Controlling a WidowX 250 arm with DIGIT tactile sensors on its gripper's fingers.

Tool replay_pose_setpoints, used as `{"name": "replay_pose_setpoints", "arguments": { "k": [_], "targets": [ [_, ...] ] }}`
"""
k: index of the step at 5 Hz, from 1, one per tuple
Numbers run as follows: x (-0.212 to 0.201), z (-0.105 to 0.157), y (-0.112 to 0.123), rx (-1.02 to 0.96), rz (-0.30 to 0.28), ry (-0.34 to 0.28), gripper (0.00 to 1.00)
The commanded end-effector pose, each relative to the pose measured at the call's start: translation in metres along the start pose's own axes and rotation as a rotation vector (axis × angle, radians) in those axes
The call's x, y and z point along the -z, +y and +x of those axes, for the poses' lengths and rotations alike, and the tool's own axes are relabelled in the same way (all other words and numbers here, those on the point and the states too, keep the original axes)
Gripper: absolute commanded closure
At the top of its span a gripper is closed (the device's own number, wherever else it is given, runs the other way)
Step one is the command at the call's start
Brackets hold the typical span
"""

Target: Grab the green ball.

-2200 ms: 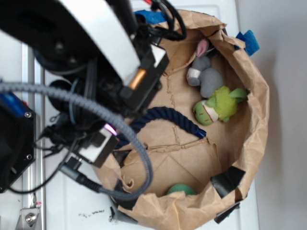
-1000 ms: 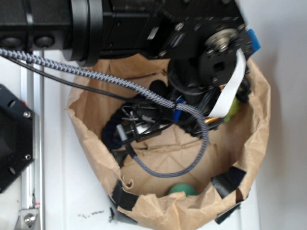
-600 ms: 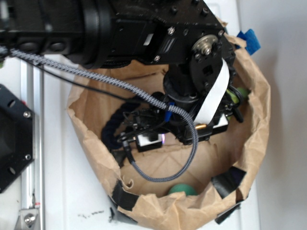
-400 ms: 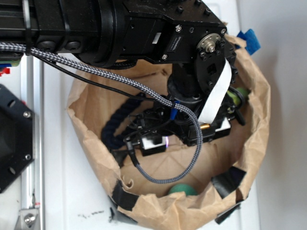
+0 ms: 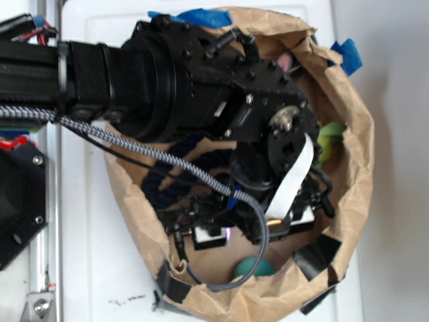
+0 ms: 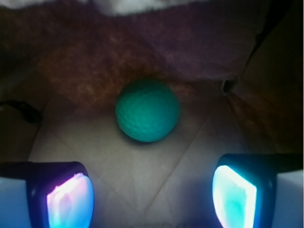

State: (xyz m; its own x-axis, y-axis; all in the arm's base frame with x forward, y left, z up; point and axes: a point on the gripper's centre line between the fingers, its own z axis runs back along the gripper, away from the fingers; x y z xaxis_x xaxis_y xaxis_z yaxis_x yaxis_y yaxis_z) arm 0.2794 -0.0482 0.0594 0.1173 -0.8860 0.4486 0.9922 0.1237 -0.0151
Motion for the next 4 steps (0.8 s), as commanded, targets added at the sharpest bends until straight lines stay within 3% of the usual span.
{"name": "replay_pose_setpoints", "arguments": {
  "k": [1,2,4],
  "targets": [
    [0.025,0.031,-0.011,0.129,0.049,0.002,0.00],
    [0.032,0.038,-0.010,0.121,0.086,-0.014,0.00],
    [0.039,0.051,-0.009,0.104,0.030,-0.077,0.00]
  ]
}}
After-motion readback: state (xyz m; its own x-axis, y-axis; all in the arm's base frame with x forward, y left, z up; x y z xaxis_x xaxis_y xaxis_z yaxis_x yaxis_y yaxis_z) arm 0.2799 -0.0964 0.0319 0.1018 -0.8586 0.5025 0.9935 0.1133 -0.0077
